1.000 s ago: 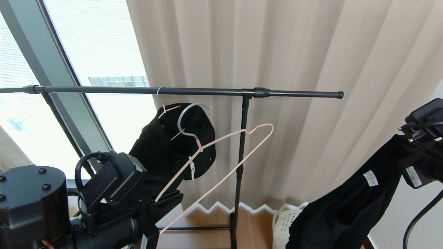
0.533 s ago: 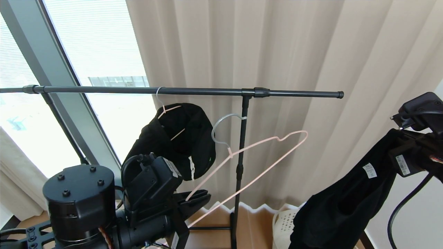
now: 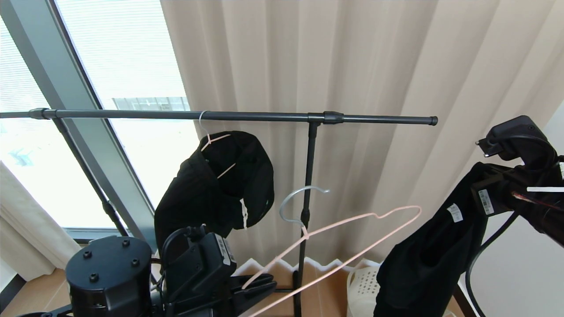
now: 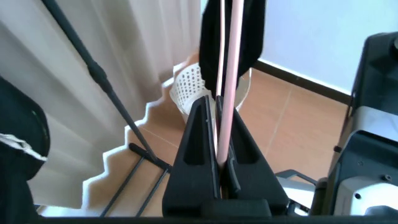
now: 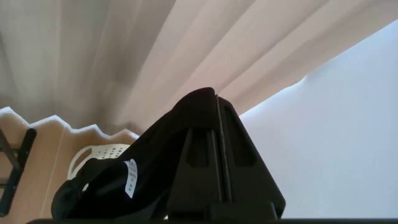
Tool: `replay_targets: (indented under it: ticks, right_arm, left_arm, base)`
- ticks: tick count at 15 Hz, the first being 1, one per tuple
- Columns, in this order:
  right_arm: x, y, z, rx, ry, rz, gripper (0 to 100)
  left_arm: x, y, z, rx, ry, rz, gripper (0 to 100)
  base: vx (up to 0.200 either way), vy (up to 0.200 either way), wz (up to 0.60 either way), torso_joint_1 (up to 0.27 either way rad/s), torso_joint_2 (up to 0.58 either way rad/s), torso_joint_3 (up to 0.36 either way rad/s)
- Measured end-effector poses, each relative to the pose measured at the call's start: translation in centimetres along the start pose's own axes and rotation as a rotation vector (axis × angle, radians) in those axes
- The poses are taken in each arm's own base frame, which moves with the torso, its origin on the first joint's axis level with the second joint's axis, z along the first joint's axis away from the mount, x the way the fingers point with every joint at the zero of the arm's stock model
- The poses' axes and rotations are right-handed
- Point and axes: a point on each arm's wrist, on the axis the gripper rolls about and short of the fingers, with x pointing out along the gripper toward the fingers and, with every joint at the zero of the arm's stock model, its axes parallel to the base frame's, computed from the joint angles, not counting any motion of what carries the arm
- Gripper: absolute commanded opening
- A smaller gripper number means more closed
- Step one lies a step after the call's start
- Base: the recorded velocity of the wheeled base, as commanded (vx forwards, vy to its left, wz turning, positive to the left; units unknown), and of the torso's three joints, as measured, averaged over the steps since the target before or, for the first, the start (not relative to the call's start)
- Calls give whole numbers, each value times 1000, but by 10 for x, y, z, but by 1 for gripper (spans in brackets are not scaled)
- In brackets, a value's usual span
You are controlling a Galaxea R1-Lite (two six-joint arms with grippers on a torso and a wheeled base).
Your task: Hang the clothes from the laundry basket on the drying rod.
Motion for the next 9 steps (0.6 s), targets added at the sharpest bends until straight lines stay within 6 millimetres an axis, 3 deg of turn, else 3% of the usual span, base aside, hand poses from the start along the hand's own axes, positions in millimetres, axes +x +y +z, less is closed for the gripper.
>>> replay_targets:
  ticks: [9]
  right_arm:
    - [-14,25,13,67,-59,120,0]
  left_arm:
    - [24,-10,-5,18,-59,-40,0]
  base:
    - [0,0,0,0,0,0]
